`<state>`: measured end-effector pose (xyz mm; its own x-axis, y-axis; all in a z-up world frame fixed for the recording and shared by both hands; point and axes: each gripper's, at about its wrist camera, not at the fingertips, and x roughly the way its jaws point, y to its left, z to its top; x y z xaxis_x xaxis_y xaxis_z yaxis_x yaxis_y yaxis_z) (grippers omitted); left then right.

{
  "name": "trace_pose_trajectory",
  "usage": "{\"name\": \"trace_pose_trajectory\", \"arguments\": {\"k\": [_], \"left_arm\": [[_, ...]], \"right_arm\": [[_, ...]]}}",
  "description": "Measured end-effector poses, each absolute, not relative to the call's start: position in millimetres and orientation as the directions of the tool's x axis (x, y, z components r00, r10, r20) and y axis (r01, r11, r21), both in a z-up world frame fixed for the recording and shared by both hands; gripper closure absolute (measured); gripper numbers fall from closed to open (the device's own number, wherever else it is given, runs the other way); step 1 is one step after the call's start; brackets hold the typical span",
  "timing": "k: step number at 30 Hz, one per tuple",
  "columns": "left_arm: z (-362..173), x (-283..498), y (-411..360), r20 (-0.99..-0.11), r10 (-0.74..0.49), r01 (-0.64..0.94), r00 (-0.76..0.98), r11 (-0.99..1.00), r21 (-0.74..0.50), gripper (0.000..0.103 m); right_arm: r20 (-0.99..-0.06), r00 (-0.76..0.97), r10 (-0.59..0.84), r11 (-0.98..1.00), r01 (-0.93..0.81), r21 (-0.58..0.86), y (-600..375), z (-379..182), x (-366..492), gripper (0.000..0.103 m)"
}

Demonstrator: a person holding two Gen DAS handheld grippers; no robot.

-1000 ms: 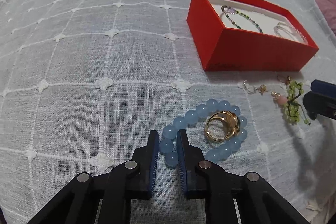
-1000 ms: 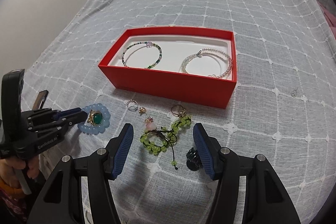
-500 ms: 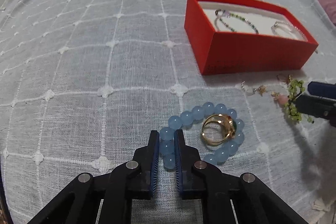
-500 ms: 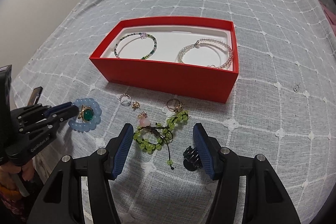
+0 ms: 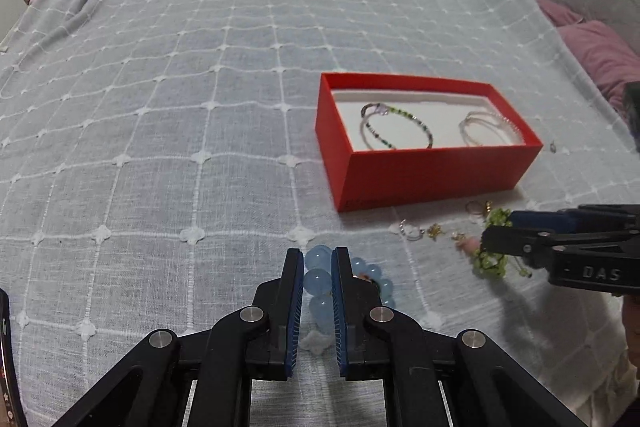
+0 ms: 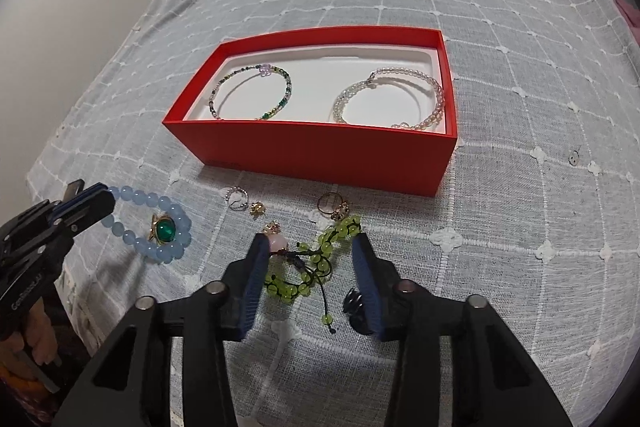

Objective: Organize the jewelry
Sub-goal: 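Grasp the light-blue bead bracelet with the left tool while the right grasps the green beaded bracelet, then carry both bracelets over the red box, lower them inside and open both tools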

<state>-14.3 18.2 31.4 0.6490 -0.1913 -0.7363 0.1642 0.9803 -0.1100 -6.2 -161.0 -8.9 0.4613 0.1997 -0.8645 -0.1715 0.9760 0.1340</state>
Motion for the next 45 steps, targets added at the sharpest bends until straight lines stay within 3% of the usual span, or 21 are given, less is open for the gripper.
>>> {"name": "trace_pose_trajectory", "arguments": {"k": [6, 11, 45], "left_arm": [[39, -18, 13, -0.720, -0.210, 0.184, 0.661, 0.976, -0.116, 0.094], [45, -20, 8, -0.709, -0.222, 0.193, 0.670, 0.973, -0.123, 0.094], [107, 30, -42, -0.558, -0.400, 0.287, 0.727, 0.915, -0.282, 0.094]], "right_arm": [[-0.864, 0.454, 0.218, 0.974, -0.158, 0.163, -162, -10, -6, 0.093], [-0.842, 0.488, 0.228, 0.973, -0.154, 0.175, -165, 3, -8, 0.100], [-0.662, 0.703, 0.259, 0.965, -0.165, 0.203, -203, 94, -8, 0.100]]}}
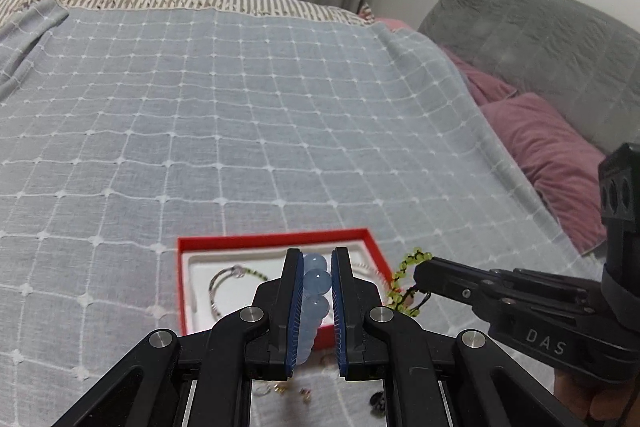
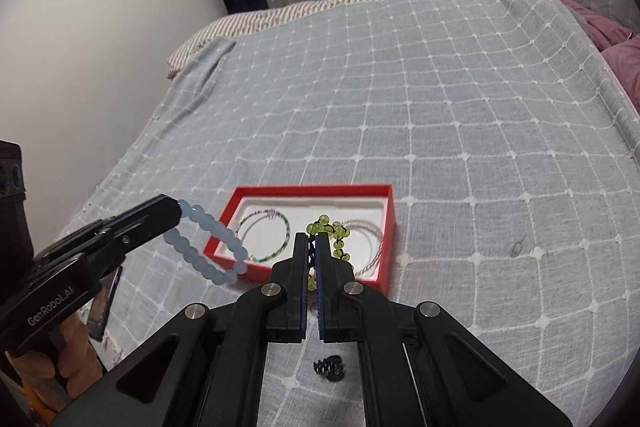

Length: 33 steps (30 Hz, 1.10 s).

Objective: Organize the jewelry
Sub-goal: 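Carry both bracelets over the red box, lower them inside and open both tools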

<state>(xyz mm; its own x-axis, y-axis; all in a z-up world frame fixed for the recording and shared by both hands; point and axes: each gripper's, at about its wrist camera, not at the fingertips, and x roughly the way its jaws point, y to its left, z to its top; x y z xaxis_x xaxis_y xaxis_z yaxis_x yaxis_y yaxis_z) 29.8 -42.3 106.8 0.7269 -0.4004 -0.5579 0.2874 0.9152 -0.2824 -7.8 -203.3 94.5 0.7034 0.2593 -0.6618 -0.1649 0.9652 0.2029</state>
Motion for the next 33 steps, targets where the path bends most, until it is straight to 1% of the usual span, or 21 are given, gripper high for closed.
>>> {"name": "trace_pose_trajectory", "arguments": {"k": [5, 7, 12, 15, 17, 19, 21, 25, 29, 33], "left_arm": [[95, 51, -47, -0.566, -0.410, 0.267, 0.715, 0.909, -0.322, 0.094], [87, 59, -47, -0.587, -0.391, 0.249, 0.709, 0.918, -0.310, 0.094], [65, 76, -36, -0.661, -0.295, 0.177, 0.690, 0.954, -0.242, 0.094], [57, 82, -28, -0.686, -0.254, 0.143, 0.682, 0.966, -0.215, 0.094], [53, 85, -25, -0.696, -0.240, 0.130, 0.677, 0.970, -0.208, 0.094], [48, 88, -24, -0.707, -0.223, 0.121, 0.671, 0.974, -0.192, 0.094], [45, 89, -25, -0.715, -0.204, 0.117, 0.668, 0.978, -0.170, 0.094], [43, 89, -30, -0.725, -0.160, 0.120, 0.669, 0.987, -0.107, 0.094], [42, 89, -33, -0.727, -0.128, 0.118, 0.674, 0.991, -0.065, 0.094], [41, 90, -34, -0.730, -0.115, 0.119, 0.673, 0.992, -0.047, 0.093]], "right_arm": [[-0.645, 0.728, 0.233, 0.971, -0.146, 0.187, -209, 101, 0, 0.100], [-0.647, 0.728, 0.227, 0.973, -0.143, 0.180, -210, 100, 5, 0.100], [-0.677, 0.698, 0.235, 0.972, -0.166, 0.166, -197, 92, 18, 0.100], [-0.684, 0.671, 0.286, 0.958, -0.222, 0.182, -180, 88, 24, 0.100], [-0.682, 0.639, 0.357, 0.933, -0.275, 0.230, -171, 84, 28, 0.100], [-0.685, 0.620, 0.383, 0.923, -0.292, 0.251, -167, 78, 31, 0.100], [-0.707, 0.607, 0.363, 0.930, -0.279, 0.238, -170, 67, 36, 0.100], [-0.751, 0.604, 0.267, 0.962, -0.217, 0.167, -186, 52, 47, 0.100], [-0.754, 0.614, 0.235, 0.971, -0.187, 0.150, -200, 50, 53, 0.100], [-0.757, 0.626, 0.188, 0.980, -0.171, 0.102, -204, 49, 54, 0.100]]}}
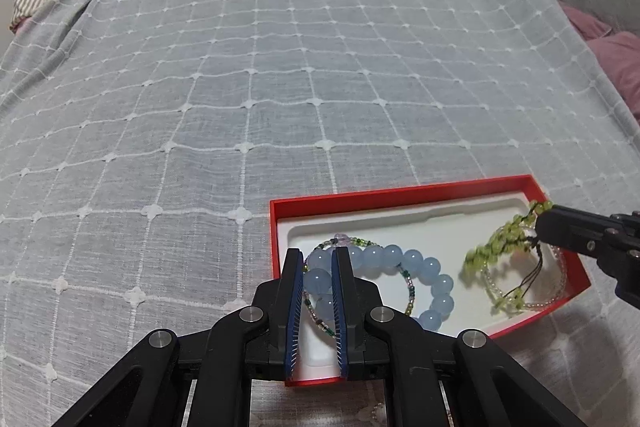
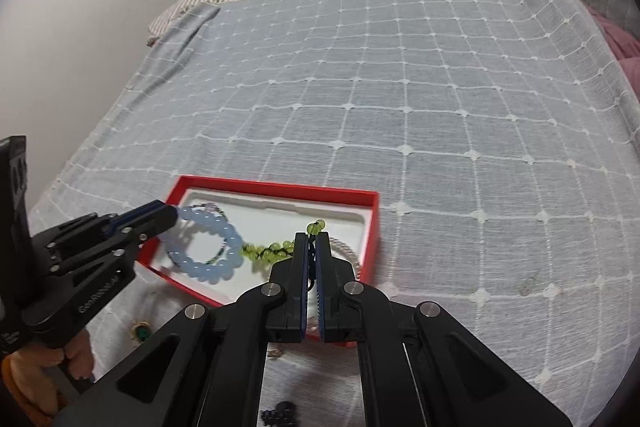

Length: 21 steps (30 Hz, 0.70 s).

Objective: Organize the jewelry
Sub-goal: 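Carry both bracelets over the red box, lower them inside and open both tools, then move the left tool to the gold green-stone ring while the right approaches the black claw clip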

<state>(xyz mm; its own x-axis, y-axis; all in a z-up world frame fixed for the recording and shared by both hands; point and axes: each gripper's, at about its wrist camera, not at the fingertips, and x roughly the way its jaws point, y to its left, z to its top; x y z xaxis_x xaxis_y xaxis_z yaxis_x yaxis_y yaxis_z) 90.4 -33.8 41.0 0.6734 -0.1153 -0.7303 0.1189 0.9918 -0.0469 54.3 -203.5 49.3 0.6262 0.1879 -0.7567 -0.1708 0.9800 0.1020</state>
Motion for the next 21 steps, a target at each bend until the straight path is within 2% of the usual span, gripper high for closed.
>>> {"name": "trace_pose_trajectory", "arguments": {"k": [3, 5, 7, 9, 14, 16, 18, 21], "left_arm": [[44, 88, -34, -0.724, -0.117, 0.128, 0.679, 0.991, -0.040, 0.092], [47, 86, -36, -0.717, -0.120, 0.140, 0.686, 0.990, -0.031, 0.084], [50, 81, -38, -0.710, -0.125, 0.152, 0.693, 0.988, -0.026, 0.069], [52, 76, -39, -0.708, -0.126, 0.161, 0.695, 0.987, -0.018, 0.061], [53, 67, -38, -0.726, -0.127, 0.172, 0.676, 0.985, -0.012, 0.053], [52, 61, -35, -0.729, -0.124, 0.166, 0.673, 0.986, -0.014, 0.044], [51, 55, -31, -0.733, -0.124, 0.159, 0.669, 0.987, -0.021, 0.038], [47, 44, -26, -0.742, -0.105, 0.144, 0.662, 0.989, -0.012, 0.033]], "right_arm": [[-0.751, 0.626, 0.208, 0.977, -0.176, 0.124, -205, 55, 51, 0.097], [-0.740, 0.637, 0.214, 0.975, -0.184, 0.124, -206, 61, 46, 0.093], [-0.735, 0.644, 0.210, 0.976, -0.187, 0.114, -204, 66, 42, 0.083], [-0.735, 0.642, 0.217, 0.974, -0.198, 0.115, -203, 69, 36, 0.080], [-0.738, 0.643, 0.204, 0.974, -0.208, 0.088, -201, 72, 20, 0.079], [-0.742, 0.640, 0.199, 0.975, -0.204, 0.085, -202, 73, 13, 0.075], [-0.744, 0.639, 0.194, 0.976, -0.202, 0.082, -203, 72, 8, 0.066], [-0.745, 0.638, 0.193, 0.976, -0.204, 0.078, -205, 71, 1, 0.061]]}}
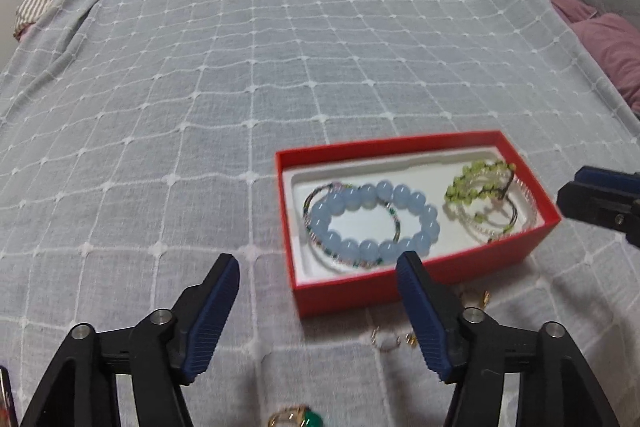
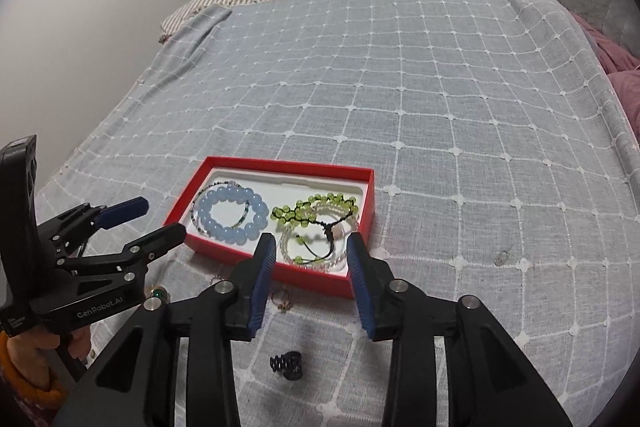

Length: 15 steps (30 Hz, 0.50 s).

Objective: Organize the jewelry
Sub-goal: 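Move the left tool to the gold green-stone ring while the right approaches the black claw clip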

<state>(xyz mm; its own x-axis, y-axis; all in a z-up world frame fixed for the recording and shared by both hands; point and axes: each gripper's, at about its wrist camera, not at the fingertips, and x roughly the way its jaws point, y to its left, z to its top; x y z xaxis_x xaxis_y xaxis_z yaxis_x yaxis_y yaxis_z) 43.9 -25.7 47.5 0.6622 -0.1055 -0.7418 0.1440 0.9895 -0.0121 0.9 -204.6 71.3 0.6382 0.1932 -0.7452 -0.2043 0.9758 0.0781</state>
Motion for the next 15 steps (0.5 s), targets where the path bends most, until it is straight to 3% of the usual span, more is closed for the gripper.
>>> {"name": "trace_pose_trajectory", "arguments": {"k": [9, 15], "left_arm": [[28, 22, -9, -0.792, -0.097, 0.144, 0.602, 0.990, -0.012, 0.020], [14, 2, 2, -0.817, -0.094, 0.159, 0.569, 0.987, -0.003, 0.017]], "right_arm": [[-0.784, 0.592, 0.188, 0.975, -0.210, 0.075, -204, 51, -22, 0.054], [-0.818, 0.554, 0.156, 0.969, -0.246, 0.018, -200, 29, -41, 0.048]]}}
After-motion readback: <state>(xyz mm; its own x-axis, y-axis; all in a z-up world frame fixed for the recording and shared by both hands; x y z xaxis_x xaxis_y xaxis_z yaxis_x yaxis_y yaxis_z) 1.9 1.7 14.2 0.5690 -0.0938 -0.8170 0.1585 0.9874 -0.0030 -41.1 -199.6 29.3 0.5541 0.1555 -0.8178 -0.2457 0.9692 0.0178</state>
